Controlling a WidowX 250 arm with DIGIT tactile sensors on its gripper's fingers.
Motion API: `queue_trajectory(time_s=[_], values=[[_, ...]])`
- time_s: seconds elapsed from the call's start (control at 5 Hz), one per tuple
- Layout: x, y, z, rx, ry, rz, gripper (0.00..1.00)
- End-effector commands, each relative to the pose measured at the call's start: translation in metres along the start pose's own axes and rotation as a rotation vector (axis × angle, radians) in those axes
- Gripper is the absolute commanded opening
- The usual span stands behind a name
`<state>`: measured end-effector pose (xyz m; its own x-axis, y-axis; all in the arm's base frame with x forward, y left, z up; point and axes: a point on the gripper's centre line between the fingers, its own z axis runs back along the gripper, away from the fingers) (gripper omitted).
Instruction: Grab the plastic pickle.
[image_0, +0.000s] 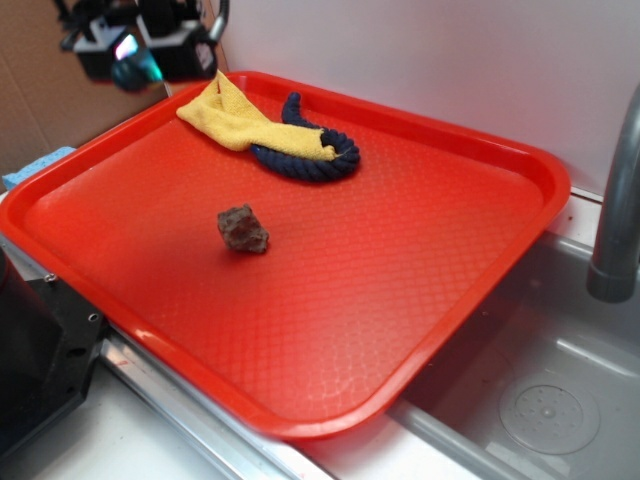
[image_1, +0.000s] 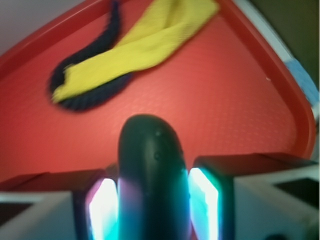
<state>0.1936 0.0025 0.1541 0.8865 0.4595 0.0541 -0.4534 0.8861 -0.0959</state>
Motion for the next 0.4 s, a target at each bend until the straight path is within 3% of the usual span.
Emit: queue_trajectory(time_s=[0.0,0.2], values=[[0.003,0.002,0.05,-0.061,-0.061,-0.058,0.0],[0.017,0.009,0.046,-0.031,-0.003,0.013,0.0]])
